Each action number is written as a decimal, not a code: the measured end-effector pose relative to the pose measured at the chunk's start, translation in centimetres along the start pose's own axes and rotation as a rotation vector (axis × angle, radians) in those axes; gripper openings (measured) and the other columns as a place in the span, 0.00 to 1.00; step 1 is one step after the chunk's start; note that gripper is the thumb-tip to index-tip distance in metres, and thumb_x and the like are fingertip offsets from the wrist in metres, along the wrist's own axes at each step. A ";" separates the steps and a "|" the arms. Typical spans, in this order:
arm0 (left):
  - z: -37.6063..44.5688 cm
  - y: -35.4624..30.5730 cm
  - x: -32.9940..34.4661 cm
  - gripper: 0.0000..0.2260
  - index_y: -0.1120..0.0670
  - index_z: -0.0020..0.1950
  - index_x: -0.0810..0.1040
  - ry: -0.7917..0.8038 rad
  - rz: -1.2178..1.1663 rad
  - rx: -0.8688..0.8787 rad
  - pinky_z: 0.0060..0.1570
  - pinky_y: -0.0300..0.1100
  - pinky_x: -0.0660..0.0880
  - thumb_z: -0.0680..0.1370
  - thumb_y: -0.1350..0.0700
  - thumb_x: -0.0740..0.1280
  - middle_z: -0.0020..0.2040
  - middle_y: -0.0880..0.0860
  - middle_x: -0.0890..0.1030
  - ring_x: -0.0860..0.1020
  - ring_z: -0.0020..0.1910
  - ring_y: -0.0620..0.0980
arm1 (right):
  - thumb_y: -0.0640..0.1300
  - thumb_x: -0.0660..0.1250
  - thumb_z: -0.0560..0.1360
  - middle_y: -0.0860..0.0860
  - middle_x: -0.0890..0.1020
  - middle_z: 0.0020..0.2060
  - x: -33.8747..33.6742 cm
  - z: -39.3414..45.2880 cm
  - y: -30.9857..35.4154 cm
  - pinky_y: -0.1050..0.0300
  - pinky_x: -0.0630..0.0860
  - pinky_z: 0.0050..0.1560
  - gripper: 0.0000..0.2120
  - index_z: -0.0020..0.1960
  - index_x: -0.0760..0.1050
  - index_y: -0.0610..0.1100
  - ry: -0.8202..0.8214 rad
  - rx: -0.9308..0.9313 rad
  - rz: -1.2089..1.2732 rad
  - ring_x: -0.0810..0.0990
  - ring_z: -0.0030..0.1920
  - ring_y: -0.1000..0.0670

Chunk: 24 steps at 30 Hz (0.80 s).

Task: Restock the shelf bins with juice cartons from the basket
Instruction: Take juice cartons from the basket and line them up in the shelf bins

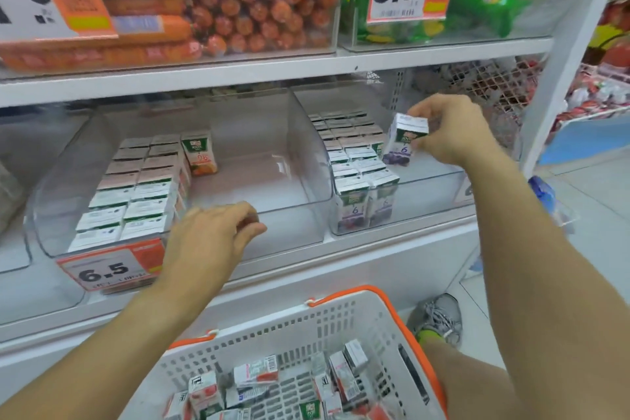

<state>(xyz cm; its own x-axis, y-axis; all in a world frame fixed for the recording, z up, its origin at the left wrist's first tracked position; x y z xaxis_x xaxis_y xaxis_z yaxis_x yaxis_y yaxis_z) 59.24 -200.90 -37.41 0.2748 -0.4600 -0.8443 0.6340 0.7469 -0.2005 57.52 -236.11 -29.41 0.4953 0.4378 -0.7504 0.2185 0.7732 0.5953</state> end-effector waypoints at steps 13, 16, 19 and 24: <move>-0.3 0.5 1.0 0.15 0.47 0.39 0.78 -0.072 0.119 0.016 0.34 0.40 0.62 0.75 0.39 0.59 0.31 0.44 0.78 0.77 0.30 0.50 | 0.41 0.82 0.62 0.42 0.81 0.56 4.5 3.5 -0.4 0.58 0.77 0.48 0.31 0.63 0.76 0.39 0.227 0.179 -0.205 0.81 0.48 0.45; -0.4 0.6 1.0 0.16 0.47 0.40 0.78 -0.057 0.109 0.004 0.34 0.41 0.66 0.76 0.39 0.58 0.32 0.43 0.78 0.77 0.30 0.50 | 0.37 0.80 0.65 0.42 0.81 0.52 5.0 3.0 -0.6 0.51 0.83 0.47 0.18 0.51 0.78 0.42 0.268 0.204 -0.141 0.83 0.38 0.45; -0.6 0.5 0.8 0.15 0.47 0.40 0.78 -0.049 0.101 0.003 0.35 0.42 0.68 0.76 0.39 0.59 0.32 0.43 0.78 0.77 0.30 0.49 | 0.39 0.82 0.64 0.43 0.82 0.51 4.6 2.8 -0.5 0.47 0.83 0.50 0.15 0.45 0.80 0.45 0.257 0.176 -0.100 0.83 0.42 0.44; -0.8 0.5 0.9 0.15 0.48 0.44 0.78 -0.078 0.101 0.030 0.38 0.42 0.66 0.77 0.40 0.58 0.35 0.41 0.77 0.78 0.34 0.48 | 0.42 0.79 0.68 0.48 0.82 0.44 2.3 0.8 0.4 0.53 0.79 0.51 0.10 0.45 0.80 0.46 0.113 0.098 -0.079 0.80 0.44 0.48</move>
<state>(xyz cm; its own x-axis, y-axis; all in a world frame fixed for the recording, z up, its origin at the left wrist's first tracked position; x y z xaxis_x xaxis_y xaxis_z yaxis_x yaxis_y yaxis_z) 59.25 -200.53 -38.65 0.3932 -0.4201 -0.8179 0.6214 0.7770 -0.1004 59.43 -235.16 -30.71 0.3772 0.4306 -0.8199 0.3361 0.7613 0.5545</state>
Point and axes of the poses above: each hand's wrist, its own z-axis towards the middle knuckle, its own x-axis out of the palm, y = z × x, the point moved 1 cm from there along z, towards the middle knuckle
